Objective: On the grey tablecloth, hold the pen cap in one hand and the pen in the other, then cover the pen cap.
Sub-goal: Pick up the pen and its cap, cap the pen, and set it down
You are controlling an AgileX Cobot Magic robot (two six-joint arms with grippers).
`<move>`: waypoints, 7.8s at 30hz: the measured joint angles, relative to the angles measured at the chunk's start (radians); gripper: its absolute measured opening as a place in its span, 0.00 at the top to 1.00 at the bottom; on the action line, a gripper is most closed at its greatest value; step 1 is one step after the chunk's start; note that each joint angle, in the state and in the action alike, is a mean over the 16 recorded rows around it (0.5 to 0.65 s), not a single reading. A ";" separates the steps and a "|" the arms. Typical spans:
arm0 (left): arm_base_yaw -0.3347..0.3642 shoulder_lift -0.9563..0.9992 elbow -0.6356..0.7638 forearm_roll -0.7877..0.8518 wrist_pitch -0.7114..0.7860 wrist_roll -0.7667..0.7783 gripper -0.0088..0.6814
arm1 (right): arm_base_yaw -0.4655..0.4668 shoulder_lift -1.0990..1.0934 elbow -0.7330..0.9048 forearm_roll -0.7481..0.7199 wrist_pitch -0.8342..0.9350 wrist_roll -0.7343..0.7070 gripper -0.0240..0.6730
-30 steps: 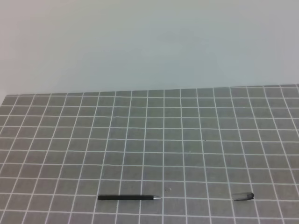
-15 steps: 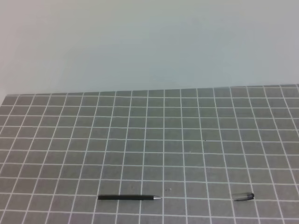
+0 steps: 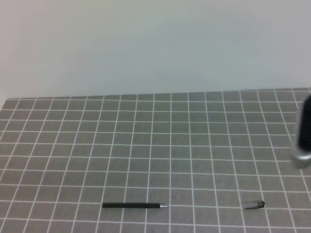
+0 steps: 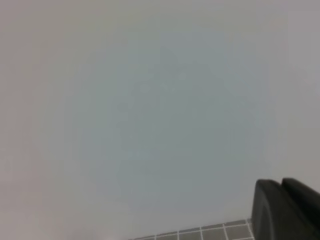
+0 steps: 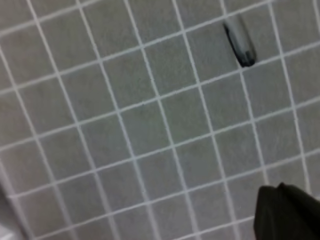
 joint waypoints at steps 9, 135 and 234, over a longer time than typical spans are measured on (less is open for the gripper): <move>-0.025 0.000 0.012 -0.005 -0.022 0.007 0.99 | 0.150 0.256 -0.023 -0.099 -0.107 -0.074 0.82; -0.282 1.326 -0.626 -0.366 0.725 1.043 0.91 | 0.177 0.494 -0.359 0.107 0.067 -0.018 0.83; -0.409 1.703 -0.627 -0.252 0.533 0.975 0.79 | 0.177 0.494 -0.359 0.133 0.069 0.052 0.83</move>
